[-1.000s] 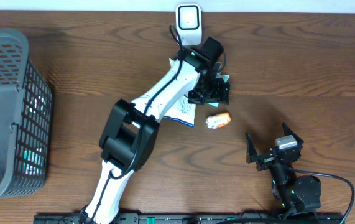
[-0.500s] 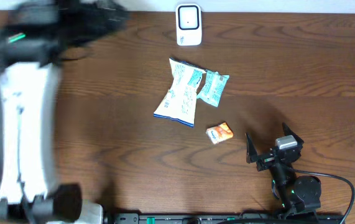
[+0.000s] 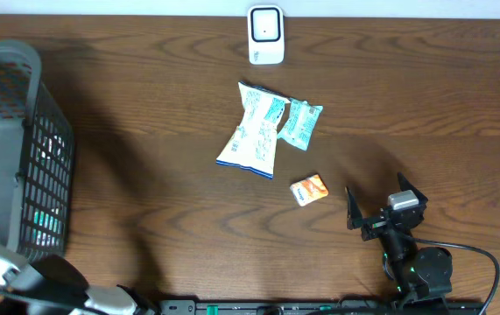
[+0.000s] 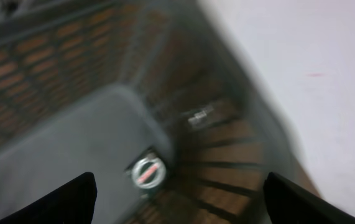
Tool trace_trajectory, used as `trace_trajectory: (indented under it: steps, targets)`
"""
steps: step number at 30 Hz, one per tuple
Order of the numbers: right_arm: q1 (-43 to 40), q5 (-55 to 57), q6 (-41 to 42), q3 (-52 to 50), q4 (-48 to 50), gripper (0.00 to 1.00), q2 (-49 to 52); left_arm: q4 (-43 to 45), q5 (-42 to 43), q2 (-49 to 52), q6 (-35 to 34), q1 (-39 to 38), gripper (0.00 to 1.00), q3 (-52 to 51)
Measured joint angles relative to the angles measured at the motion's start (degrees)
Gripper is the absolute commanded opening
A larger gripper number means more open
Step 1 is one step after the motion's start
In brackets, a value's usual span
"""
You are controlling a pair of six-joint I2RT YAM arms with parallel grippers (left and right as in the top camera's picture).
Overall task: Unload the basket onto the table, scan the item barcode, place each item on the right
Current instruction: 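Reach into the basket and grasp the Kleenex tissue pack, left gripper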
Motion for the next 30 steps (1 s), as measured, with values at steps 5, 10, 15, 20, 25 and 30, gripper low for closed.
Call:
trace_trajectory:
  steps: [5,10,15,20,25,30]
  targets:
    - [0.0,0.0,0.0,0.0,0.0,0.99,0.0,-5.6,-0.9,10.9,1.9,1.1,0.85,-2.4]
    - [0.0,0.0,0.0,0.0,0.0,0.99,0.0,-13.1,-4.9,21.3,2.6,1.0,0.85,-3.4]
    - [0.0,0.0,0.0,0.0,0.0,0.99,0.0,-19.2,-9.7,25.2,-3.3,1.0,0.85,-3.7]
    - [0.0,0.0,0.0,0.0,0.0,0.99,0.0,-26.4,-11.8,25.2,-11.3,1.0,0.86,-3.7]
    - [0.0,0.0,0.0,0.0,0.0,0.99,0.0,-26.7,-14.9,25.2,-15.4,1.0,0.86,-8.5]
    - [0.0,0.0,0.0,0.0,0.0,0.99,0.0,-25.9,-15.7,25.2,-16.3,1.0,0.89,-13.3]
